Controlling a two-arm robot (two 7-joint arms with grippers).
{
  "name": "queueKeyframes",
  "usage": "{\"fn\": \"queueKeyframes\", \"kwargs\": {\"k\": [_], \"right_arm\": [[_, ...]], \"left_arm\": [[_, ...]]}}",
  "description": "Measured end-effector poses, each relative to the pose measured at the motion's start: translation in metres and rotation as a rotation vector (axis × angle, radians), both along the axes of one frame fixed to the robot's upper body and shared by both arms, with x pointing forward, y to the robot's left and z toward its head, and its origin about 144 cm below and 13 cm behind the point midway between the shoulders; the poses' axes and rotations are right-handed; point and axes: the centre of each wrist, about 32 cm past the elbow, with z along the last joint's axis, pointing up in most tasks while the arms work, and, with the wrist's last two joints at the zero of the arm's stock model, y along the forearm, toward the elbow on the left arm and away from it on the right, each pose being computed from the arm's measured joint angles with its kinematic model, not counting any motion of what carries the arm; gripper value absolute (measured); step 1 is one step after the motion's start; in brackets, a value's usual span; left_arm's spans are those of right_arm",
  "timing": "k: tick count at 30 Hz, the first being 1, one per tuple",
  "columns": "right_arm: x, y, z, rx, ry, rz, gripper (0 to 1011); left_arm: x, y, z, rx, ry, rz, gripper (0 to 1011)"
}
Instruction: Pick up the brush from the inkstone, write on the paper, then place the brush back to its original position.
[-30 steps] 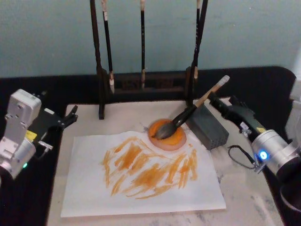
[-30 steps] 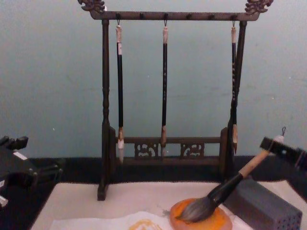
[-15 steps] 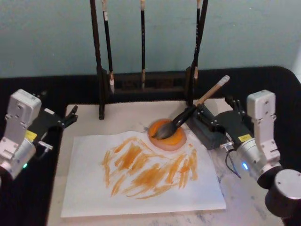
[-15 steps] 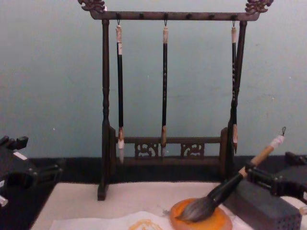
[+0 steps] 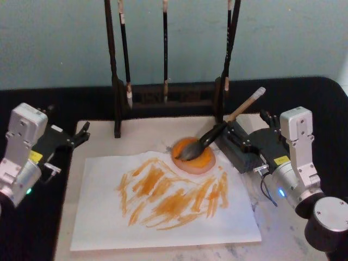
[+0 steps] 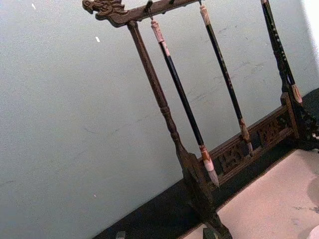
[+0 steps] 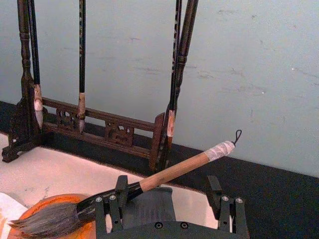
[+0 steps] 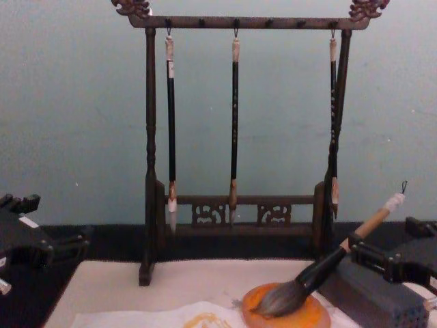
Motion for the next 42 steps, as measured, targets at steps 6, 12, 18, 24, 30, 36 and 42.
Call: {"fn": "queueKeyframes", "kwargs": {"k": [6, 12, 18, 24, 30, 36, 42], "right_arm": [[0.0, -0.0001, 0.0004, 0.003, 0.001, 0.001, 1000], [-0.0001, -0.0003, 0.0005, 0.005, 0.002, 0.001, 1000], [-0.0002, -0.0006, 0.0005, 0.006, 0.003, 0.001, 1000], [-0.0003, -0.0005, 0.0007, 0.007, 0.004, 0.002, 1000], [-0.0003, -0.0005, 0.0007, 0.007, 0.004, 0.003, 1000], [-0.0002, -0.0005, 0.0007, 0.008, 0.004, 0.003, 1000], [-0.0003, -0.0005, 0.0007, 0.008, 0.004, 0.003, 1000]], "left_arm": [[0.0, 0.0, 0.0, 0.0, 0.0, 0.0, 1001], [0.0, 0.0, 0.0, 0.0, 0.0, 0.0, 1001], [0.0, 0.0, 0.0, 0.0, 0.0, 0.0, 1001], [0.0, 0.0, 0.0, 0.0, 0.0, 0.0, 1001], [0.0, 0.0, 0.0, 0.0, 0.0, 0.0, 1001], [0.0, 0.0, 0.0, 0.0, 0.0, 0.0, 1001], [0.0, 0.0, 0.0, 0.0, 0.0, 0.0, 1001]]}}
